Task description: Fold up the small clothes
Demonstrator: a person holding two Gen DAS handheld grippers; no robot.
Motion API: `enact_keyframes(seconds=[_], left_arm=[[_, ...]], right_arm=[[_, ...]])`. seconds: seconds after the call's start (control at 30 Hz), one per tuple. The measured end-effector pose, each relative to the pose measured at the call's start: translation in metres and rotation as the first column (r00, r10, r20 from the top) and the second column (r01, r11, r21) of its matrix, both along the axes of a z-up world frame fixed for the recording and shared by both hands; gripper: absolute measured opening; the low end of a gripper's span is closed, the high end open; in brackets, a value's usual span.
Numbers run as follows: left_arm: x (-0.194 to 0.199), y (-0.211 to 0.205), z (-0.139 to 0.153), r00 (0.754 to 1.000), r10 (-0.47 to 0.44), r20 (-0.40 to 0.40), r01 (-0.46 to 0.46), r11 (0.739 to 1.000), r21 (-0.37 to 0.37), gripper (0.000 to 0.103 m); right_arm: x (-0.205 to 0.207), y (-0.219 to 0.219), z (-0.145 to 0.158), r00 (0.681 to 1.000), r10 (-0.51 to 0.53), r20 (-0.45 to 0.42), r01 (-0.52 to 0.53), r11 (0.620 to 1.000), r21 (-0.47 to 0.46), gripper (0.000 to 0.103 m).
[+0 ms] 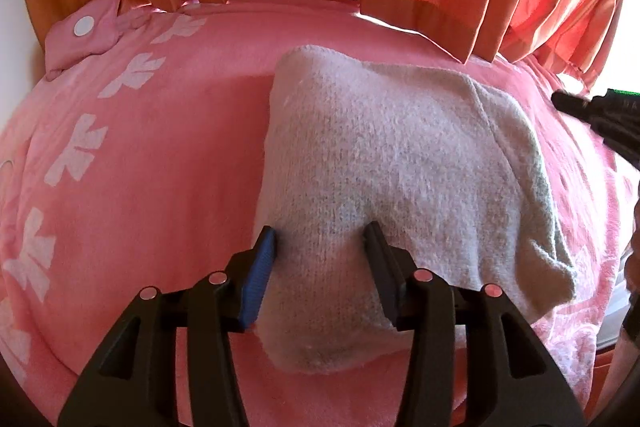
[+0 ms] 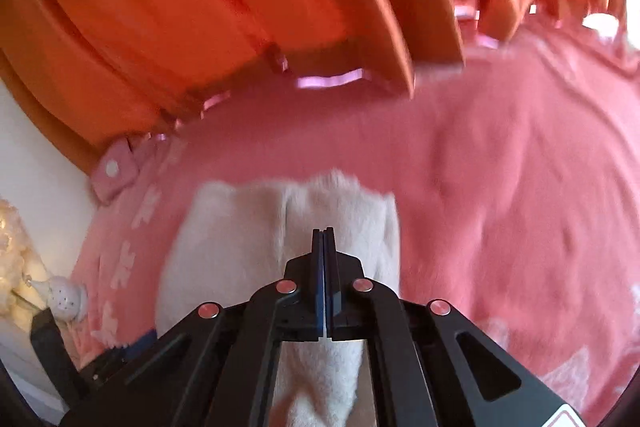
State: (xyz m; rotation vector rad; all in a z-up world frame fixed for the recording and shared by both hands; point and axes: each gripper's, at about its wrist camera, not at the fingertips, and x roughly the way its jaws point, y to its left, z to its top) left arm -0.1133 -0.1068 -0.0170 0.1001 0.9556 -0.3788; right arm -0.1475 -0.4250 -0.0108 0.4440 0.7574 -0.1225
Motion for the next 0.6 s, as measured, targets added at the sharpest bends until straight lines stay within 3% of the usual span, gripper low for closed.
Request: enact_keyframes(seconds=[0.07, 0.2, 0.27, 0.3, 0.37, 0.4, 0.43, 0.47, 0.57, 0.6], left_arm=[[0.000, -0.001, -0.001, 1.000, 0.001, 0.005, -0.001, 1.000, 0.006, 0.046], [0.000, 0.001, -0.002, 1.000, 0.005, 0.000, -0.005, 1.000, 0.001, 0.049], [0.002, 0.003, -0.003, 1.000, 0.015, -0.008, -0.015, 1.000, -0.004, 0.052], [0.003, 0.003, -0.004, 1.000, 0.018, -0.009, -0.018, 1.000, -0.003, 0.052], [0.002, 0.002, -0.005, 1.000, 0.020, -0.007, -0.020, 1.000, 0.003, 0.053], [0.002, 0.002, -0.004, 1.000, 0.020, -0.007, -0.020, 1.000, 0.007, 0.053], [0.002, 0.001, -0.004, 1.000, 0.019, -0.008, -0.018, 1.000, 0.011, 0.053], [0.003, 0.001, -0.004, 1.000, 0.018, -0.011, -0.017, 1.000, 0.012, 0.053], [0.003, 0.002, -0.004, 1.000, 0.015, -0.014, -0.015, 1.000, 0.012, 0.055], [0.003, 0.002, -0.005, 1.000, 0.014, -0.014, -0.013, 1.000, 0.009, 0.055]], right_arm=[[0.007, -0.004, -0.016, 0.998, -0.028, -0.054, 0.029, 0.999, 0.018, 0.006], [-0.008, -0.002, -0.032, 0.998, 0.022, -0.066, -0.012, 0.989, 0.145, 0.019], [-0.007, 0.009, -0.037, 0.997, 0.061, -0.053, -0.051, 0.985, 0.168, 0.042], [-0.006, 0.016, -0.038, 0.996, 0.074, -0.058, -0.064, 0.985, 0.162, 0.044], [0.005, 0.030, -0.047, 0.988, 0.111, -0.106, -0.099, 0.988, 0.116, 0.041], [0.011, 0.034, -0.049, 0.985, 0.113, -0.129, -0.101, 0.990, 0.094, 0.032], [0.015, 0.036, -0.047, 0.983, 0.119, -0.137, -0.109, 0.991, 0.079, 0.010], [0.015, 0.036, -0.039, 0.986, 0.118, -0.116, -0.108, 0.991, 0.084, 0.010], [-0.002, 0.029, 0.007, 0.992, 0.112, 0.061, -0.117, 0.990, 0.078, 0.008], [-0.001, 0.026, 0.009, 0.991, 0.111, 0.074, -0.117, 0.990, 0.074, 0.008]])
